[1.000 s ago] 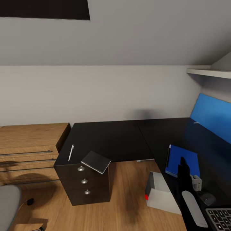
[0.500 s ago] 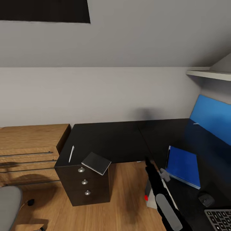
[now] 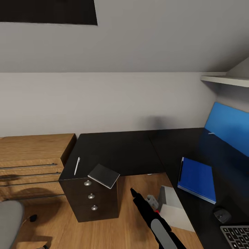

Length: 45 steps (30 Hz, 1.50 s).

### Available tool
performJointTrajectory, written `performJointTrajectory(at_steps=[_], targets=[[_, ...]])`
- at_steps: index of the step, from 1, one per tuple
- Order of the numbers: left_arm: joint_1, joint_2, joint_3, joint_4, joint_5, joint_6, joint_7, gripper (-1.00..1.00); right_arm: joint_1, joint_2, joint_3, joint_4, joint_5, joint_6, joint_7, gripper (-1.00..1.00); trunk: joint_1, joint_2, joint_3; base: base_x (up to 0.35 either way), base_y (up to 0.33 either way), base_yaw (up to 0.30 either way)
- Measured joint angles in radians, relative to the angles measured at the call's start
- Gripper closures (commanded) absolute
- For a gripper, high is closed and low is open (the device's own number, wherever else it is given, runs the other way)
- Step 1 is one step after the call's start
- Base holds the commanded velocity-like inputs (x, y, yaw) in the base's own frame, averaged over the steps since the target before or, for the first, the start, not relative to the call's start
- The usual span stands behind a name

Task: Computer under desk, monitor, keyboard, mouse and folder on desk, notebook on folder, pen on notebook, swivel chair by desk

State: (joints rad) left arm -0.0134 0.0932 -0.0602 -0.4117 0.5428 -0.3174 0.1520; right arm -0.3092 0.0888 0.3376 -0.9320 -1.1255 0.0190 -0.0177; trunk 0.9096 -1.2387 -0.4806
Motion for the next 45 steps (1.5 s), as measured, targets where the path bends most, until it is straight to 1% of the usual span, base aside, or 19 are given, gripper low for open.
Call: performJointTrajectory(at_steps=[2,5,6,8,9,10,11,12,13,14,15,17,19,24,28,34,35,40,45], targets=[[0.0,0.003,0.0,-0.027,0.0,-0.007,-0.002,-1.0,0.0,0.0,-0.002,0.0,0.003,0.111,-0.033,-1.0,0.0,0.0,0.0,0.0,0.0,0.0],[0.0,0.004,0.0,-0.152,-0.003,0.007,0.001,-1.0,0.0,-0.017,-0.005,-0.002,0.005,0.182,-0.043,-1.0,0.0,0.0,0.0,0.0,0.0,0.0],[0.0,0.006,0.001,-0.205,-0.003,0.037,0.002,-1.0,0.0,-0.023,-0.005,-0.002,0.004,0.191,-0.039,-1.0,0.0,0.0,0.0,0.0,0.0,0.0],[0.0,0.015,0.007,-0.293,-0.003,0.136,0.003,-1.0,0.0,-0.028,-0.004,-0.004,0.004,0.199,-0.02,-1.0,0.0,0.0,0.0,0.0,0.0,0.0],[-0.001,0.032,0.024,-0.39,-0.001,0.29,0.004,-1.0,0.0,-0.031,-0.003,-0.005,0.002,0.202,0.019,-1.0,0.0,0.0,0.0,0.0,0.0,0.0],[-0.001,0.045,0.05,-0.478,0.007,0.413,0.004,-1.0,0.0,-0.032,-0.002,-0.005,0.002,0.203,0.058,-1.0,0.0,0.0,0.0,0.0,0.0,0.0],[-0.001,0.053,0.088,-0.568,0.016,0.539,0.002,-1.0,0.0,-0.033,-0.002,-0.003,0.003,0.203,0.101,-1.0,0.0,0.0,0.0,0.0,0.0,0.0],[0.0,0.055,0.11,-0.615,0.023,0.597,0.001,-1.0,0.0,-0.034,-0.002,-0.002,0.003,0.203,0.123,-1.0,0.0,0.0,0.0,0.0,0.0,0.0],[0.0,0.06,0.166,-0.709,0.046,0.724,-0.002,-1.0,0.0,-0.037,-0.001,0.0,0.002,0.205,0.183,-1.0,0.0,0.0,0.0,0.0,0.0,0.0],[0.0,0.061,0.181,-0.737,0.054,0.757,-0.003,-1.0,0.0,-0.04,-0.001,0.0,0.001,0.206,0.202,-1.0,0.0,0.0,0.0,0.0,0.0,0.0],[0.0,0.067,0.225,-0.791,0.097,0.842,-0.006,-1.0,0.0,-0.059,-0.001,0.002,-0.002,0.212,0.26,-1.0,0.0,0.0,0.0,0.0,0.0,0.0],[0.0,0.068,0.237,-0.761,0.111,0.862,-0.006,-1.0,0.001,-0.069,-0.001,0.001,-0.003,0.213,0.281,-1.0,0.0,0.0,0.0,0.0,0.0,0.0],[0.0,0.068,0.239,-0.738,0.114,0.866,-0.007,-1.0,0.001,-0.074,-0.001,0.001,-0.003,0.213,0.297,-1.0,0.0,0.0,0.0,0.0,0.0,0.0],[0.0,0.068,0.241,-0.705,0.114,0.868,-0.007,-1.0,0.001,-0.081,-0.001,0.001,-0.006,0.213,0.359,-1.0,0.0,0.0,0.0,0.0,0.0,0.0],[0.0,0.068,0.241,-0.673,0.108,0.867,-0.006,-1.0,0.001,-0.081,-0.001,0.001,-0.006,0.213,0.381,-1.0,0.0,0.0,0.0,0.0,0.0,0.0],[0.0,0.067,0.24,-0.668,0.109,0.865,-0.004,-1.0,0.001,-0.077,0.0,0.001,-0.006,0.207,0.383,-1.0,0.0,0.0,0.0,0.0,0.0,0.0],[0.0,0.065,0.237,-0.655,0.106,0.846,-0.005,-1.0,0.001,-0.071,0.001,0.001,0.001,0.202,0.369,-1.0,0.0,0.0,0.0,0.0,0.0,0.0],[0.0,0.066,0.237,-0.653,0.107,0.844,-0.005,-1.0,0.003,-0.079,-0.001,0.005,0.003,0.201,0.364,-1.0,0.0,0.0,0.0,0.0,0.0,0.111],[0.0,0.066,0.237,-0.653,0.108,0.844,-0.006,-1.0,0.004,-0.077,0.001,0.039,0.002,0.198,0.364,-1.0,0.0,0.0,0.001,0.0,0.0,0.244]])
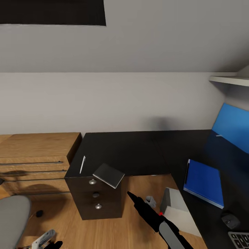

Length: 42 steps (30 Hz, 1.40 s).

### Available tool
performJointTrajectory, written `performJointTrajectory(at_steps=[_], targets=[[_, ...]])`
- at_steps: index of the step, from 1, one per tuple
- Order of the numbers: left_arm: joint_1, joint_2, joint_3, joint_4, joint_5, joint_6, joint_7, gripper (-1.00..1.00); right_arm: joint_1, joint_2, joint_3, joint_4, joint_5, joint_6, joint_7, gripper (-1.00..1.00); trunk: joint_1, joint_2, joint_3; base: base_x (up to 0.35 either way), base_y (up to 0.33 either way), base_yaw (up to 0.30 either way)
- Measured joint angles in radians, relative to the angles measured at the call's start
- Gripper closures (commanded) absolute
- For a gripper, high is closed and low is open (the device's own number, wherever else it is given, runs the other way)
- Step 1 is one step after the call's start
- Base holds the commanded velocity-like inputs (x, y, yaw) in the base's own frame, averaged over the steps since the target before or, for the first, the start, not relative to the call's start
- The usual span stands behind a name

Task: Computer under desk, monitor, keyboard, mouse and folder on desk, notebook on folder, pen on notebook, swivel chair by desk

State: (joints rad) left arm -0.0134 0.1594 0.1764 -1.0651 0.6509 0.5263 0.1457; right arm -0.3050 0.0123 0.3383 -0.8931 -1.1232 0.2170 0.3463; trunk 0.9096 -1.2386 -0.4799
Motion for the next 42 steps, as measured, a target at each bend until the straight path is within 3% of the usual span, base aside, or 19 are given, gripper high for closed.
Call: performJointTrajectory(at_steps=[4,13,17,27,30,35,42], targets=[[0.0,0.002,0.002,0.0,0.002,0.0,0.004,-1.0,0.0,-0.001,-0.001,0.053,0.0,-0.017,0.0,-1.0,0.0,0.0,0.0,0.0,0.0,0.121],[0.0,0.001,0.004,0.001,0.004,-0.001,0.005,-1.0,0.0,-0.005,-0.003,0.062,0.0,-0.051,0.002,-1.0,0.0,0.0,0.0,0.0,0.0,0.013],[0.0,0.0,0.003,0.0,0.003,-0.008,0.002,-1.0,0.0,-0.015,-0.003,0.062,-0.002,-0.051,0.006,-1.0,0.015,-0.028,-0.012,0.0,0.0,0.0],[0.0,-0.001,0.003,-0.002,0.001,-0.015,0.001,-1.0,-0.006,-0.009,-0.003,0.086,0.003,-0.081,-0.013,-1.0,0.054,-0.098,-0.044,0.0,0.0,0.0],[0.0,-0.001,0.003,-0.002,0.001,-0.015,0.001,-1.0,-0.032,-0.003,-0.003,0.088,0.003,-0.088,-0.06,-1.0,0.065,-0.119,-0.053,0.0,0.0,0.0],[0.0,-0.001,0.003,-0.003,0.001,-0.015,0.001,-1.0,-0.127,0.018,-0.002,0.091,-0.002,-0.089,-0.19,-1.0,0.084,-0.154,-0.069,0.0,0.0,0.0],[0.0,-0.001,0.003,-0.004,0.0,-0.015,0.001,-1.0,-0.177,0.026,-0.002,0.092,-0.008,-0.083,-0.241,-1.0,0.111,-0.203,-0.091,0.0,0.0,0.0]])
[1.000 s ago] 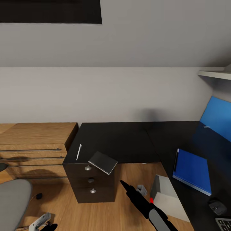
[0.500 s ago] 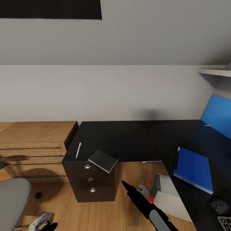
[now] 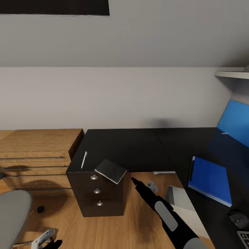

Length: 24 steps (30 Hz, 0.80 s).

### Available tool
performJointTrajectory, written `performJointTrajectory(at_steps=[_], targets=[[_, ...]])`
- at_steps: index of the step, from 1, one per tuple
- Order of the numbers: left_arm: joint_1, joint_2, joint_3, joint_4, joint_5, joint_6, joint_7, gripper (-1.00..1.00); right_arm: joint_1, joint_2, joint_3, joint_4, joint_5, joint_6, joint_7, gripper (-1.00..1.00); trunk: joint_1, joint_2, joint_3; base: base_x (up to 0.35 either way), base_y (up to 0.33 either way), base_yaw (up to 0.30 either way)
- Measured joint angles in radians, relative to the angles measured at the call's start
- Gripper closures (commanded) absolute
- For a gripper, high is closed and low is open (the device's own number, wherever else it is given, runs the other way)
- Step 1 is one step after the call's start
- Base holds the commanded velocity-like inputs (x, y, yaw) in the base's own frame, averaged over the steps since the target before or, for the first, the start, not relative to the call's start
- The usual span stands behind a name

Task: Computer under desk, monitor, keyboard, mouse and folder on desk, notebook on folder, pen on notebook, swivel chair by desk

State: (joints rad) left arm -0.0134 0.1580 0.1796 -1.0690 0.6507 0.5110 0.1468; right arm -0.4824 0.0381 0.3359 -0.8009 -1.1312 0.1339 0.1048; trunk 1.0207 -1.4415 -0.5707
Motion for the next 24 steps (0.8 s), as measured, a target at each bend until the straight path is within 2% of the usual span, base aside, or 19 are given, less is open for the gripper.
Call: performJointTrajectory(at_steps=[14,17,20,24], targets=[[0.0,-0.003,-0.002,0.001,-0.002,-0.002,0.004,-1.0,-0.006,-0.001,0.001,0.0,-0.009,0.051,0.005,-1.0,0.054,-0.098,-0.044,0.0,0.0,0.0],[0.0,-0.003,-0.002,0.001,-0.002,-0.026,0.003,-1.0,-0.006,0.0,0.002,0.0,-0.009,0.051,0.009,-1.0,0.065,-0.119,-0.053,0.0,0.0,0.006],[0.0,-0.003,-0.002,0.001,0.0,-0.056,0.002,-1.0,-0.006,0.0,0.003,0.001,-0.008,0.051,0.01,-1.0,0.077,-0.14,-0.063,0.0,0.0,0.149],[0.0,-0.004,-0.003,0.001,0.0,-0.064,0.002,-1.0,-0.006,-0.001,0.002,0.002,-0.007,0.051,0.011,-1.0,0.092,-0.168,-0.075,0.0,0.0,0.234]])
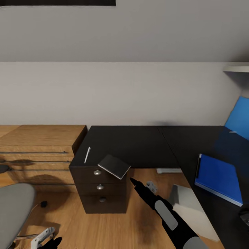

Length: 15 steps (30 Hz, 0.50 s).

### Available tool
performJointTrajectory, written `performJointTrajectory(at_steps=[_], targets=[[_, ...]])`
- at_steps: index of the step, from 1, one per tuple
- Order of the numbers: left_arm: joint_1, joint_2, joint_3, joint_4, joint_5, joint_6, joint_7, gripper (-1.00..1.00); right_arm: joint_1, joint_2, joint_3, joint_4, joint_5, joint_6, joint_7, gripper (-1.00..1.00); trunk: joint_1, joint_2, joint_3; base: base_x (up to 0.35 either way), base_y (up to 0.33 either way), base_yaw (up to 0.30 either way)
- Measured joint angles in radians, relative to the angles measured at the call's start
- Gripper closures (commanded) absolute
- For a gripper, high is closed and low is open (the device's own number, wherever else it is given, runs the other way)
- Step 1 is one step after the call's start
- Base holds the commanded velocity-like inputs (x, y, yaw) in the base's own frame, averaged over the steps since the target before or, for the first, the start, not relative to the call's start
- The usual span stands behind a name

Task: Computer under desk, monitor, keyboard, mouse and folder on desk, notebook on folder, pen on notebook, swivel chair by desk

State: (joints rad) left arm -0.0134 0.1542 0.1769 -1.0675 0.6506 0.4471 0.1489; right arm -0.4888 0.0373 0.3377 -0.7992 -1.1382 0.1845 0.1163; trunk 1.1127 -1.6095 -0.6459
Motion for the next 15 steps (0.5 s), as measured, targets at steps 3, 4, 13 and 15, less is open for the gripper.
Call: performJointTrajectory(at_steps=[3,4,13,15], targets=[[0.0,0.0,0.0,0.0,0.0,-0.001,0.0,-1.0,0.0,-0.001,0.0,0.0,0.001,0.0,0.0,-1.0,0.012,-0.021,-0.01,0.0,0.0,0.259],[0.0,0.0,0.0,0.0,-0.001,-0.002,0.001,-1.0,0.0,-0.003,0.0,-0.001,0.002,-0.001,0.001,-1.0,0.015,-0.028,-0.014,0.0,0.0,0.256],[0.0,0.001,0.0,0.002,-0.001,-0.002,0.002,-1.0,0.0,-0.007,0.001,-0.002,0.006,0.001,0.047,-1.0,0.031,-0.056,-0.034,0.0,0.0,0.213],[0.0,0.001,0.0,0.005,-0.001,-0.002,0.002,-1.0,0.001,-0.008,0.001,-0.002,0.008,0.001,0.095,-1.0,0.031,-0.056,-0.035,0.0,0.0,0.047]])
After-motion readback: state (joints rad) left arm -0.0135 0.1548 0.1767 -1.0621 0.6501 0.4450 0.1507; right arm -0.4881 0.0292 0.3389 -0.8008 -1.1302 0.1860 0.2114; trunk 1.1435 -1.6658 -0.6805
